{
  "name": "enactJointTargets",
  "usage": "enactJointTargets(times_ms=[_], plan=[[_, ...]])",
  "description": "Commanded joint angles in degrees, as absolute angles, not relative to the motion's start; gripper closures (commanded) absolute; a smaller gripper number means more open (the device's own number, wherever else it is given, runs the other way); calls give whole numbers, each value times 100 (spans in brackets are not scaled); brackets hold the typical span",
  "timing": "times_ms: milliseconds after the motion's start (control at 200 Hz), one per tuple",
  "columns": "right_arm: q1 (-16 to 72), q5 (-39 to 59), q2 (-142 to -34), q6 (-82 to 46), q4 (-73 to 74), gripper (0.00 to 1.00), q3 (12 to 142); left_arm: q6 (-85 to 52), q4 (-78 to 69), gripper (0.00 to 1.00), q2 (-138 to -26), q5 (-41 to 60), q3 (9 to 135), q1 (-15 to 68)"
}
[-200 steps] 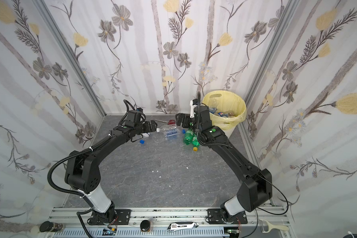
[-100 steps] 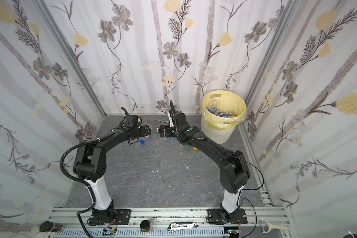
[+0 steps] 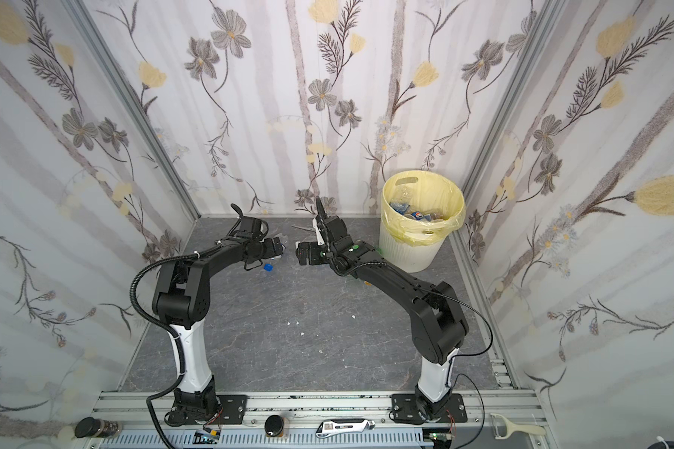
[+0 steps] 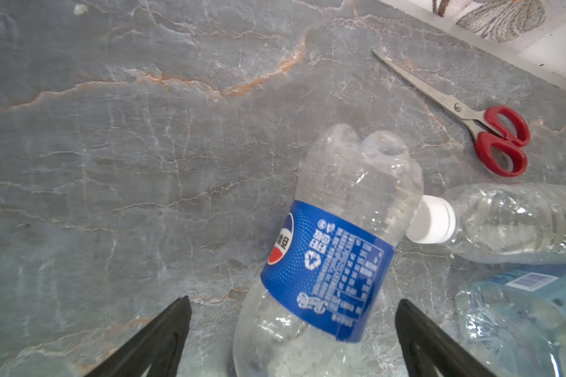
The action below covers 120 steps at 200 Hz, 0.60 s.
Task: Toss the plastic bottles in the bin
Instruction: 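Grasp the blue-labelled bottle by its blue cap with the left gripper and lift it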
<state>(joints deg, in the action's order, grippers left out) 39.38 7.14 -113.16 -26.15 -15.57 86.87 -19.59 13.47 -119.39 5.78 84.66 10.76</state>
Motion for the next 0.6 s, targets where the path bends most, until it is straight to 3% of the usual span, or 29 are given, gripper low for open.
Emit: enactJointTargets(times_ms=[0, 215, 594], plan=[[3947, 750, -11389, -2694, -1398, 0, 8684, -1868, 1310, 1, -12055, 551, 8569, 1067], [3952, 803, -11487, -2698, -1380, 0, 8694, -1925, 1305, 8, -12181, 702, 8580, 1072], [3938, 841, -11881, -2646, -1301, 0, 8771, -1978, 1283, 36, -12289, 905, 8508, 1097]])
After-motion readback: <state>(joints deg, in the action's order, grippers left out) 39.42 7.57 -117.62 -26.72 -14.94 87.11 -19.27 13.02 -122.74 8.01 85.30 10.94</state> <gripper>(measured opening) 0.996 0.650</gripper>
